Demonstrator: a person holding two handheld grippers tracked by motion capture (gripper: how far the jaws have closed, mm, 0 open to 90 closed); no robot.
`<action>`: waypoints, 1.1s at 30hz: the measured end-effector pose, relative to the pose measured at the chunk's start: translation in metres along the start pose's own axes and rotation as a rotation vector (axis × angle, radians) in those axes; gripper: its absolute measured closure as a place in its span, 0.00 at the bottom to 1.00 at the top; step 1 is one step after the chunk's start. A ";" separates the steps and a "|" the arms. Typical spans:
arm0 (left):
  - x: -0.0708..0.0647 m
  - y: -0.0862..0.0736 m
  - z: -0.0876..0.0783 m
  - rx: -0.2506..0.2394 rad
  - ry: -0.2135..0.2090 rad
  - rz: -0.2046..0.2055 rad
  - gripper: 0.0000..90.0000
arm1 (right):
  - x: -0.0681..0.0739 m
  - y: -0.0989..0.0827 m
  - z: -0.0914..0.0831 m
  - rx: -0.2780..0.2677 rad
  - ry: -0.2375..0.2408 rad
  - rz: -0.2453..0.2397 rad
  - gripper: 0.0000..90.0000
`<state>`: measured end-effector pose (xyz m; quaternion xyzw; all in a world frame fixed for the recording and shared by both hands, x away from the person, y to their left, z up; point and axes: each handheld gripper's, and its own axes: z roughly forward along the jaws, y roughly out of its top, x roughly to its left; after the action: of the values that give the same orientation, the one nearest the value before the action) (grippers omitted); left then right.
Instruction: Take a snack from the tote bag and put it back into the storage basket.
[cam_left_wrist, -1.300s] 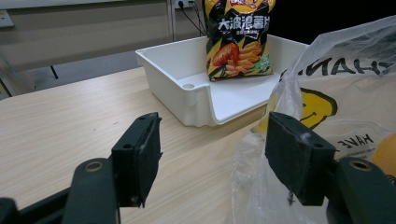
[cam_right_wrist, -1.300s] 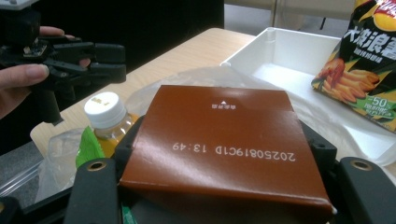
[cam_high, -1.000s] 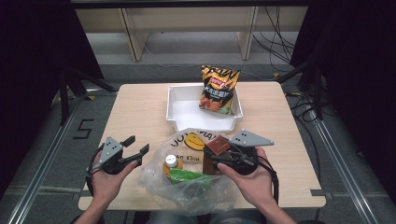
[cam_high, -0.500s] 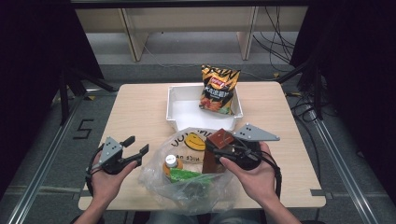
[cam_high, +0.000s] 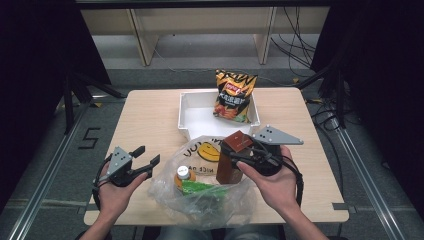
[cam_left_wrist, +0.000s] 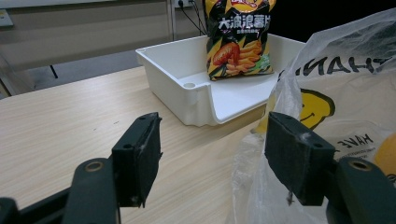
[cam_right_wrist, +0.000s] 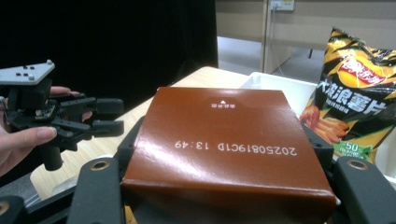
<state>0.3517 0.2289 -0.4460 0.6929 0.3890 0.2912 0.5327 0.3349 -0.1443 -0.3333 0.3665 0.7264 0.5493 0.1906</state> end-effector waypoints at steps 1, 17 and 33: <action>0.000 0.000 0.000 0.000 0.000 -0.001 0.39 | 0.001 0.001 0.000 0.006 0.018 0.018 0.42; -0.001 0.000 0.000 0.004 0.001 0.001 0.39 | -0.004 0.013 0.001 -0.014 0.002 0.024 0.43; -0.001 0.002 0.000 0.004 0.001 0.010 0.39 | -0.006 0.026 0.003 -0.045 0.006 0.018 0.43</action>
<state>0.3513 0.2276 -0.4444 0.6957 0.3865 0.2934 0.5296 0.3493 -0.1432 -0.3104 0.3668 0.7111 0.5684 0.1916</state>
